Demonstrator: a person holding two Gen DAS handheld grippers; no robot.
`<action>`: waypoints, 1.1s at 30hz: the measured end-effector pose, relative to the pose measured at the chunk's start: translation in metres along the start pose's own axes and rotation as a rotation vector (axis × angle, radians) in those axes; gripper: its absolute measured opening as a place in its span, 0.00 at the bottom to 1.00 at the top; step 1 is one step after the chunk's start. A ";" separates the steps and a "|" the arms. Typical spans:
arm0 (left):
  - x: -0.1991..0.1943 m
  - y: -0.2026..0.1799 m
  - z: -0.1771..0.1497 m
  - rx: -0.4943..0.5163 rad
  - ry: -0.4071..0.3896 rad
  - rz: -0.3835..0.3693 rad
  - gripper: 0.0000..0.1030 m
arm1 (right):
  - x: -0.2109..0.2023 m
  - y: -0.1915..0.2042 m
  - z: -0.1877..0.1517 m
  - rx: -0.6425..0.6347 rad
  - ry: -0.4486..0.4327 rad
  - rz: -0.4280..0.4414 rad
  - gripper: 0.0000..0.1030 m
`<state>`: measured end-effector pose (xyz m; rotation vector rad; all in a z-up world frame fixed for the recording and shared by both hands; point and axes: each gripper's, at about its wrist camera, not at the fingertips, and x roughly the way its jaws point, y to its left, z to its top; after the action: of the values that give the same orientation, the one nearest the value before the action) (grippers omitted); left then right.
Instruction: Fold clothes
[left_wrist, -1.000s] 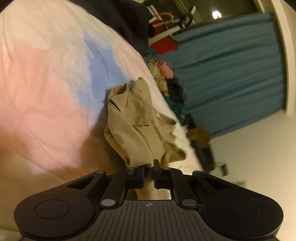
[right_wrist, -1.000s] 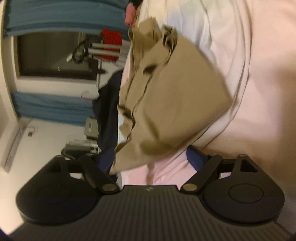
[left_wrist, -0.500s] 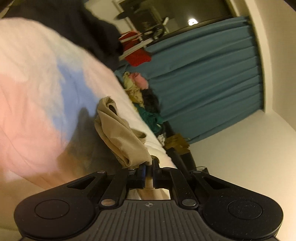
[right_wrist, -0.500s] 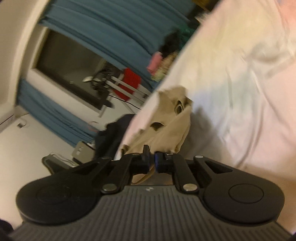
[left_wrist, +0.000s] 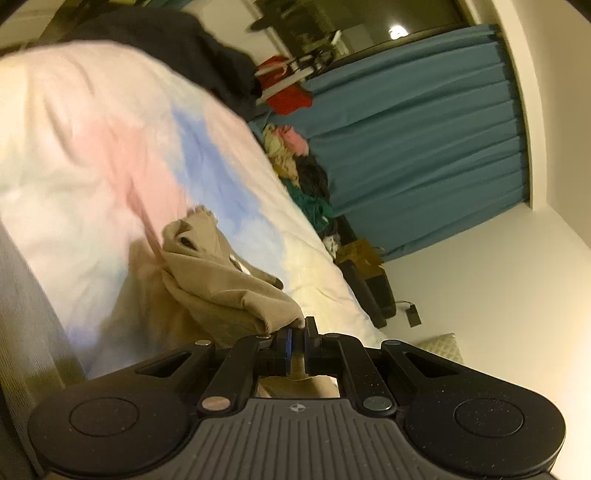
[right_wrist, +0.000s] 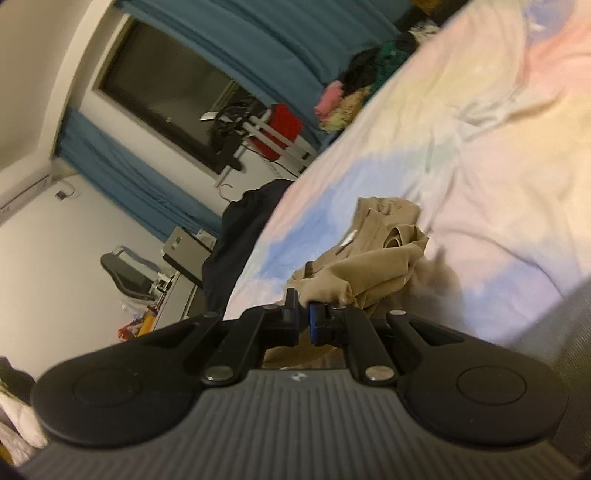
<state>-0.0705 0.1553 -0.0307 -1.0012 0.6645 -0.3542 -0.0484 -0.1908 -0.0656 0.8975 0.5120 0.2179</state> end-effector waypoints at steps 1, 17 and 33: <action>0.006 -0.001 0.004 -0.001 0.002 0.007 0.06 | 0.007 0.001 0.005 0.003 -0.005 -0.001 0.08; 0.216 0.019 0.123 0.229 -0.044 0.290 0.07 | 0.221 -0.014 0.093 -0.099 0.040 -0.185 0.10; 0.272 0.042 0.124 0.345 0.021 0.406 0.12 | 0.277 -0.066 0.092 -0.128 0.139 -0.182 0.13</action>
<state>0.2144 0.1058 -0.1159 -0.5186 0.7768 -0.1150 0.2344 -0.1870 -0.1632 0.7093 0.6978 0.1457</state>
